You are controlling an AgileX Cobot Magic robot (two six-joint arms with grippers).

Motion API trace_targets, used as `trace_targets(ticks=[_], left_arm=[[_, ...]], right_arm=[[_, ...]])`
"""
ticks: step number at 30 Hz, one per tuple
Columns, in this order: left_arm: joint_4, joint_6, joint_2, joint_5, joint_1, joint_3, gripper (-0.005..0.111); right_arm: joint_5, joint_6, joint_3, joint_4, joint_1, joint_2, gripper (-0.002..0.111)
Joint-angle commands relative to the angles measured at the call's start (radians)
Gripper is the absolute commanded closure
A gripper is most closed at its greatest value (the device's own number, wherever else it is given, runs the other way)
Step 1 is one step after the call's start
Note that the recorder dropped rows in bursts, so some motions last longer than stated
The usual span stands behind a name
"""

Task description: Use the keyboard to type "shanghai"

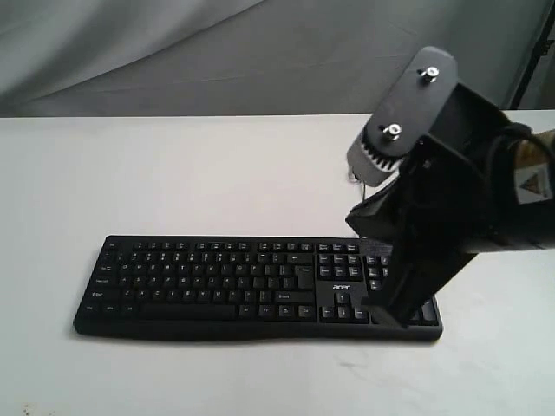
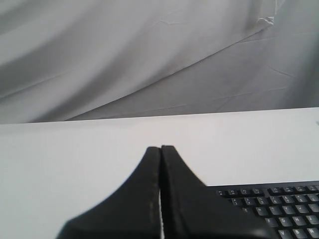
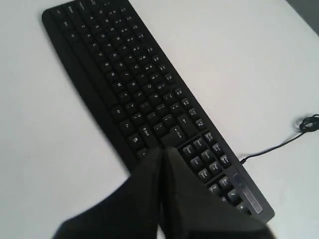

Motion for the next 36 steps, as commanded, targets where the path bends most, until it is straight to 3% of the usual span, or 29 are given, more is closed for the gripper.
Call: trace_targets(ticks=[1,9,15,18,24,28,36], left_arm=[[-0.002,-0.003,-0.002,-0.005,-0.006,0.002,0.107],[-0.002,-0.003,-0.002,-0.005,-0.006,0.002,0.107],[-0.002,-0.003,-0.002,-0.005,-0.006,0.002,0.107],[-0.002,-0.003,-0.002,-0.005,-0.006,0.002,0.107],[-0.002,-0.003,-0.002,-0.005,-0.006,0.002,0.107],[-0.002,-0.003,-0.002,-0.005,-0.006,0.002,0.107],[-0.002,-0.003,-0.002,-0.005,-0.006,0.002,0.107]], right_arm=[[-0.006,0.008,0.005,-0.010,0.000,-0.063,0.108],[-0.042,0.006,0.005,-0.082,-0.019,-0.085,0.108],[-0.186,0.214,0.044,-0.056,-0.281,-0.282,0.108],[-0.264,0.214,0.156,-0.041,-0.468,-0.431,0.108],[-0.434,0.225,0.426,-0.034,-0.710,-0.678,0.108],[-0.500,0.258,0.586,-0.018,-0.796,-0.816,0.108],[-0.511,0.259,0.787,-0.013,-0.868,-0.992,0.108]])
